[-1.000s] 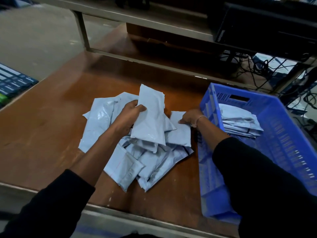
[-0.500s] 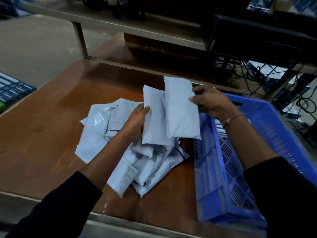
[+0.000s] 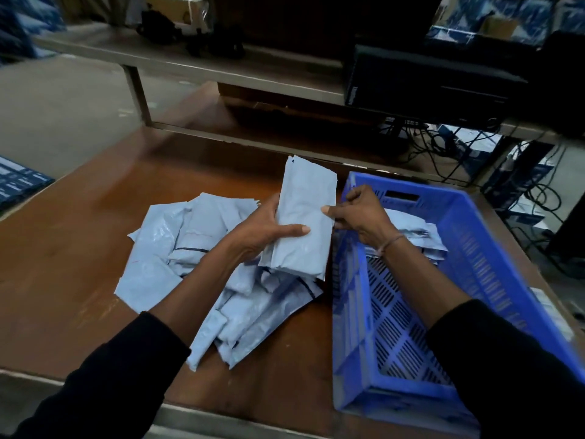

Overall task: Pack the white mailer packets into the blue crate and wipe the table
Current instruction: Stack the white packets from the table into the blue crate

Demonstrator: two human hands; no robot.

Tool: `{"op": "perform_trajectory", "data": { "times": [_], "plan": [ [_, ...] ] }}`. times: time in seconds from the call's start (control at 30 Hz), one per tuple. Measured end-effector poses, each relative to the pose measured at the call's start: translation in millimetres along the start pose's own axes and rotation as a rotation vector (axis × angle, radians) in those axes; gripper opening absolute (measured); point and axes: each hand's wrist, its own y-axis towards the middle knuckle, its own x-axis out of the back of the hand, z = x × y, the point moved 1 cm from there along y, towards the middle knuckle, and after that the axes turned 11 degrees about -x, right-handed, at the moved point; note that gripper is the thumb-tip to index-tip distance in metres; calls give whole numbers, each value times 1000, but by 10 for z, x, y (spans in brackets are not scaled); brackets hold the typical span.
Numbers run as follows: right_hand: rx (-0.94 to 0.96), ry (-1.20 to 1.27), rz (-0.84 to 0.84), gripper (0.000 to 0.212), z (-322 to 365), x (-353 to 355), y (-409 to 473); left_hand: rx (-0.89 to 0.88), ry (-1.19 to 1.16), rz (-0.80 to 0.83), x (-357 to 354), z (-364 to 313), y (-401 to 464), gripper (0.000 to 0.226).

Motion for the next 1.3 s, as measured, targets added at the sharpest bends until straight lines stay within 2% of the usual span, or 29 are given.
{"op": "perform_trajectory", "data": {
  "times": [0.07,0.2,0.3,0.4,0.5,0.57,0.6,0.67,0.7,0.77,0.97,1.1,1.3],
  "plan": [
    [40,-66,-28,62,-21,136,-20,-56,116,25,-49,-76,42,76],
    [321,-346,-223,93,58,502,-72,-146,348,176,-109,-295,183,82],
    [435,-387,-150,117,130,843,-68,-213,499,329,-230,-519,318,88],
    [470,-308,-22,124,179,1177,-85,-238,708,428,-430,-736,469,94],
    [496,-307,-21,119,217,1519,-83,-315,896,515,-696,-909,643,98],
    [549,-402,-76,117,225,1743,-90,-390,1002,541,-913,-1004,758,98],
    [600,-501,-145,112,215,1861,-80,-428,1041,549,-1035,-1052,799,97],
    [703,-813,-315,88,213,2054,-148,-489,1120,550,-1286,-1103,880,88],
    [738,-980,-397,76,209,2127,-198,-522,1164,549,-1417,-1114,921,76],
    [700,-1225,-469,64,153,2239,-272,-570,1257,549,-1673,-1077,999,54],
    [507,-1651,-345,46,-296,2329,-360,-546,1399,718,-2206,-678,1103,46],
    [317,-1555,-176,46,-665,2297,-162,-527,1548,823,-2372,-329,1113,48],
    [351,-1557,-193,45,-1044,2082,127,-492,1646,825,-2375,4,1227,51]
  ]
}}
